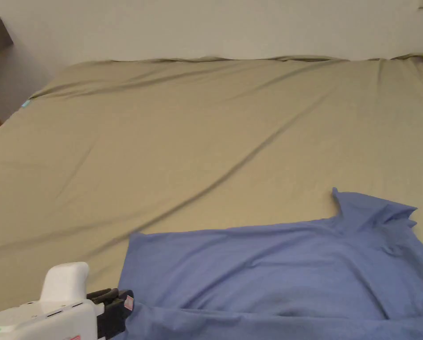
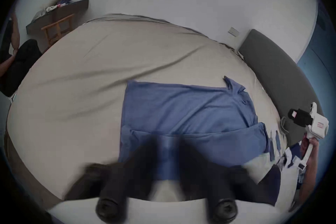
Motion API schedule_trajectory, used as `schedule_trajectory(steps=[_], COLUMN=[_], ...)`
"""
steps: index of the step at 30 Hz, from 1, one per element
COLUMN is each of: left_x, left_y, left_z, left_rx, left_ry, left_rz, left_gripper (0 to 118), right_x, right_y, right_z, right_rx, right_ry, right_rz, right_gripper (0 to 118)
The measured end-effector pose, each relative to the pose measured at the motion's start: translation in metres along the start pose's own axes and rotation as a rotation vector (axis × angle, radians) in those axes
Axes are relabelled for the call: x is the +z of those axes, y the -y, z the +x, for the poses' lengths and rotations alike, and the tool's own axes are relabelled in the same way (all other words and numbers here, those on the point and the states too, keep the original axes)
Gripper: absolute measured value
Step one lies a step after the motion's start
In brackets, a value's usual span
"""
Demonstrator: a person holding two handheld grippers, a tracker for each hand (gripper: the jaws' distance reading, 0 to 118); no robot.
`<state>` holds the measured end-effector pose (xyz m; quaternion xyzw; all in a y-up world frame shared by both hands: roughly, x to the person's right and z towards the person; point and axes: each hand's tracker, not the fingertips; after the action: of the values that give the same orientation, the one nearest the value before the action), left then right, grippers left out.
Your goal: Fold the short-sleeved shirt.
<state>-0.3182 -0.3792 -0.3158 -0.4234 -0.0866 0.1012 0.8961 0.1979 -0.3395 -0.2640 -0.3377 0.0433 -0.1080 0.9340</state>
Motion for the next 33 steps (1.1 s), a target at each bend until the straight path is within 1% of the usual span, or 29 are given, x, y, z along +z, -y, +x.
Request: schedule_trajectory(steps=[1, 2, 3, 4, 5, 6, 7, 8, 9, 10, 11, 12, 13, 14, 15, 16, 18, 20, 21, 22, 23, 24, 25, 26, 29, 30, 31, 32, 33], left_x=[-0.006, -0.031, -0.043, -0.055, -0.061, -0.074, -0.09, -0.112, -0.13, -0.149, -0.171, -0.194, -0.209, -0.224, -0.238, -0.249, -0.243, -0.24, -0.229, -0.226, -0.227, -0.225, -0.219, -0.217, -0.186, -0.175, -0.167, -0.158, -0.148], left_y=[0.0, -0.001, -0.008, -0.017, -0.027, -0.042, -0.052, -0.064, -0.077, -0.084, -0.089, -0.089, -0.087, -0.086, -0.083, -0.079, -0.081, -0.084, -0.089, -0.091, -0.09, -0.088, -0.091, -0.09, -0.105, -0.11, -0.115, -0.121, -0.132], left_z=[0.002, -0.031, -0.042, -0.051, -0.036, -0.044, -0.049, -0.055, -0.061, -0.064, -0.066, -0.068, -0.069, -0.069, -0.068, -0.068, -0.077, -0.074, -0.073, -0.066, -0.055, -0.043, -0.035, -0.028, -0.024, -0.025, -0.026, -0.026, -0.024], left_rx=[0.02, 0.074, 0.087, 0.089, 0.071, -0.046, -0.075, -0.1, -0.143, -0.203, -0.252, -0.297, -0.301, -0.293, -0.254, -0.213, -0.138, -0.09, -0.138, -0.211, -0.271, -0.355, -0.393, -0.369, -0.209, -0.166, -0.159, -0.18, -0.192], left_ry=[0.003, 0.072, 0.092, 0.069, 0.015, -0.11, -0.161, -0.222, -0.265, -0.327, -0.382, -0.415, -0.395, -0.408, -0.374, -0.355, -0.354, -0.357, -0.359, -0.307, -0.273, -0.295, -0.276, -0.206, -0.11, -0.11, -0.118, -0.136, -0.14], left_rz=[-0.013, -0.051, -0.049, -0.043, -0.044, -0.033, -0.049, -0.06, -0.076, -0.082, -0.131, -0.207, -0.152, -0.212, -0.234, -0.238, -0.229, -0.163, -0.112, -0.089, -0.095, -0.099, -0.082, -0.102, -0.013, 0.03, 0.05, 0.059, 0.065], left_gripper=[0, 0, 0, 0, 0, 0, 0, 10, 52, 107, 118, 116, 116, 116, 116, 116, 116, 116, 105, 75, 25, 5, 4, 4, 4, 4, 4, 4, 4], right_x=[-0.002, -0.008, -0.014, -0.018, -0.022, -0.026, -0.027, -0.031, -0.034, -0.036, -0.036, -0.038, -0.039, -0.04, -0.04, -0.04, -0.041, -0.048, -0.052, -0.056, -0.064, -0.073, -0.08, -0.09, -0.128, -0.145, -0.159, -0.175, -0.192], right_y=[0.005, 0.01, 0.01, 0.012, 0.015, 0.016, 0.015, 0.016, 0.017, 0.017, 0.014, 0.015, 0.015, 0.015, 0.019, 0.019, 0.016, 0.016, 0.014, 0.012, 0.01, 0.004, -0.003, -0.013, -0.047, -0.06, -0.069, -0.08, -0.09], right_z=[-0.007, -0.011, -0.025, -0.029, -0.033, -0.035, -0.039, -0.041, -0.044, -0.045, -0.049, -0.052, -0.054, -0.057, -0.024, -0.015, -0.006, -0.003, 0.0, 0.004, 0.003, 0.009, 0.014, 0.022, 0.043, 0.054, 0.061, 0.067, 0.074], right_rx=[0.005, 0.016, 0.001, -0.014, -0.02, -0.016, -0.009, 0.012, 0.017, 0.022, 0.025, 0.027, 0.02, 0.011, -0.001, -0.017, -0.028, -0.012, 0.003, 0.018, 0.034, 0.051, 0.06, 0.068, 0.049, 0.042, 0.042, 0.053, 0.087], right_ry=[-0.008, -0.053, -0.118, -0.149, -0.159, -0.164, -0.165, -0.159, -0.156, -0.154, -0.151, -0.139, -0.135, -0.132, -0.134, -0.138, -0.132, -0.101, -0.077, -0.054, -0.027, -0.002, 0.011, 0.034, 0.062, 0.077, 0.096, 0.125, 0.13], right_rz=[0.01, -0.017, -0.052, -0.061, -0.064, -0.074, -0.083, -0.087, -0.095, -0.102, -0.112, -0.119, -0.125, -0.132, -0.135, -0.137, -0.149, -0.168, -0.185, -0.202, -0.218, -0.226, -0.223, -0.219, -0.207, -0.21, -0.213, -0.206, -0.21], right_gripper=[2, 2, 2, 2, 2, 2, 2, 2, 2, 2, 2, 2, 2, 2, 2, 2, 2, 2, 2, 2, 2, 2, 2, 2, 2, 2, 4, 30, 71])
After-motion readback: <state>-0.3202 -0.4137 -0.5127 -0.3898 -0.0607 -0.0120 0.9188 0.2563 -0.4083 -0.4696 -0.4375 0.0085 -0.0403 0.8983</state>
